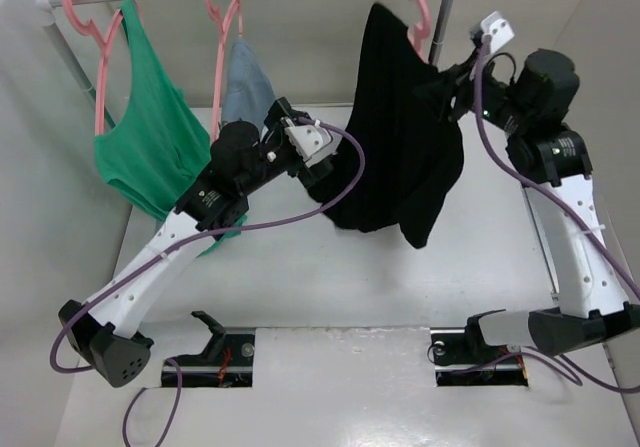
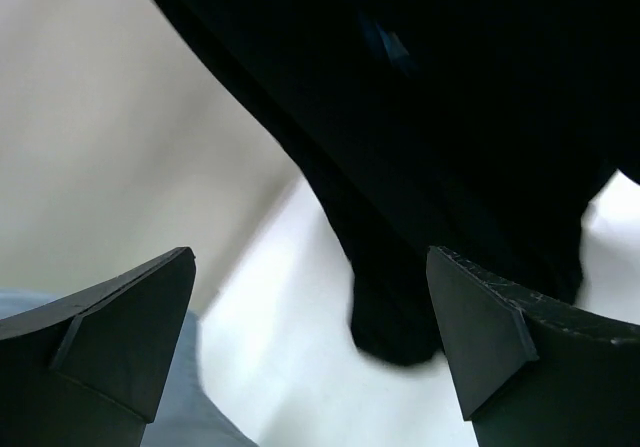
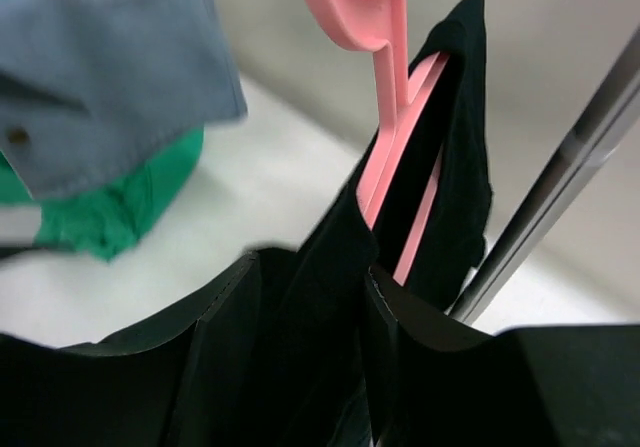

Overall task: Place the t-shirt on the hanger
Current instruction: Hang the hanger with tshirt onto the clothesline

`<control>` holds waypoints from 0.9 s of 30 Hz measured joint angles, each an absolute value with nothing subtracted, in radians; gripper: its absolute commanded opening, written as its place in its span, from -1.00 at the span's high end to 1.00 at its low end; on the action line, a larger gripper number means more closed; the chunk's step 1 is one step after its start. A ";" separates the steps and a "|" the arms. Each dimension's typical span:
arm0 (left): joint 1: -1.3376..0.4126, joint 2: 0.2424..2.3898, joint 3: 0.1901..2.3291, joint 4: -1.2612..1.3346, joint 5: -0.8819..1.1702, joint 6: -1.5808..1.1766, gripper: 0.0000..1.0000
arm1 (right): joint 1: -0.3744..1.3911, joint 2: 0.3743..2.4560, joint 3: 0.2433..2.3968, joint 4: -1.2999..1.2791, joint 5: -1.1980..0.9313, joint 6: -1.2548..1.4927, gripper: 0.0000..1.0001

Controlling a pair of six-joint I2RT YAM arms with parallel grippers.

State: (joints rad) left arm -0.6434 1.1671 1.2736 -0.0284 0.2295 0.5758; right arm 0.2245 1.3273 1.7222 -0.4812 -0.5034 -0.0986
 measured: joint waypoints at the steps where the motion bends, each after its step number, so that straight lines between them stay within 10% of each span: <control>1: -0.643 1.167 1.260 -0.038 0.231 0.570 -1.00 | 0.224 1.323 1.747 -0.463 -0.500 -0.088 1.00; 27: -0.643 1.127 1.168 -0.072 0.223 0.544 -1.00 | 0.239 1.612 1.932 -0.177 -0.361 0.002 1.00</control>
State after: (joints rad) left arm -0.6434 1.1271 1.1683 -0.0723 0.2226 0.5438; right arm 0.2390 1.6123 1.9320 -0.1768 -0.3607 0.0017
